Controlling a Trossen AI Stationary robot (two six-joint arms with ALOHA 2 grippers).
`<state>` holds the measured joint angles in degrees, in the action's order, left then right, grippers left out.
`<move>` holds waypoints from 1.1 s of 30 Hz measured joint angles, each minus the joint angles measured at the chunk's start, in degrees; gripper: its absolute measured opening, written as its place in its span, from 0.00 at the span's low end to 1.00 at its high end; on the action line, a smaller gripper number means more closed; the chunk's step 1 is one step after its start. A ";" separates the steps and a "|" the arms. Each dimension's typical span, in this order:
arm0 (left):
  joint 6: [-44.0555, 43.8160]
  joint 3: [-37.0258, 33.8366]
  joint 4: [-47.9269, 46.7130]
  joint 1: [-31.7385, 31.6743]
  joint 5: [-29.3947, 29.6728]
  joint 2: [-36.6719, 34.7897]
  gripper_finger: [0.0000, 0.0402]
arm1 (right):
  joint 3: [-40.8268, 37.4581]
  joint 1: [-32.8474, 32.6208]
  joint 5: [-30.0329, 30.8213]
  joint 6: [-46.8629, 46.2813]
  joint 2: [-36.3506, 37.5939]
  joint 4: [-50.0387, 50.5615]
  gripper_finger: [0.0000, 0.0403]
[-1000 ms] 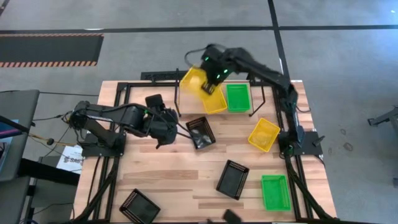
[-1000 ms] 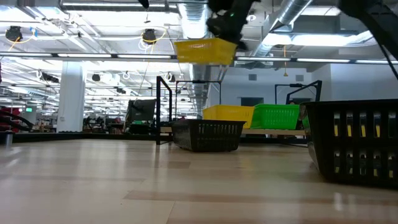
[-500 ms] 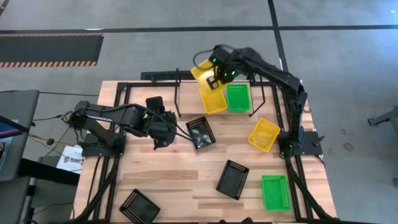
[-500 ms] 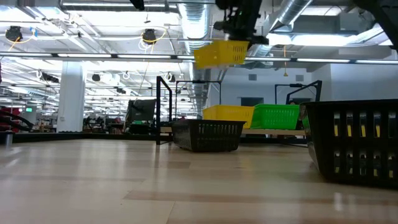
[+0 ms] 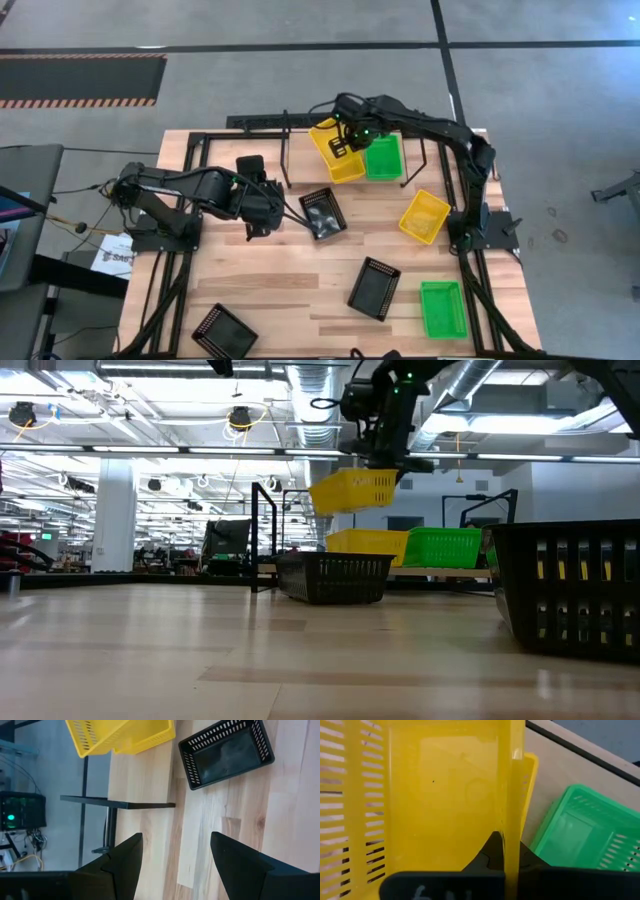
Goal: Stack baskets on shelf by color
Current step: Stack the left yellow bin on top of the yellow bin on the shelf
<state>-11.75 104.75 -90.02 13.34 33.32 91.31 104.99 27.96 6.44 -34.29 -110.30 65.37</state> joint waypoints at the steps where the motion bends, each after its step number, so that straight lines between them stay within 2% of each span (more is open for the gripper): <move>1: 0.00 0.00 0.00 0.00 0.00 0.00 0.55 | -0.57 0.03 -0.13 -0.25 0.00 -0.60 0.00; 15: -0.07 -0.02 0.00 0.00 0.00 0.02 0.55 | -8.77 -1.49 -0.76 -3.34 0.00 -6.99 0.00; 23: -0.32 -0.02 0.00 0.00 0.00 0.02 0.55 | -10.78 -1.06 -1.75 -3.64 0.01 -9.43 0.00; 33: 0.11 -0.02 0.68 -0.22 0.11 0.04 0.55 | -10.73 -0.02 1.29 -4.13 6.47 -7.50 0.00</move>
<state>-11.64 104.73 -89.33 13.12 33.43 91.35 94.26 27.95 7.74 -38.43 -103.83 57.87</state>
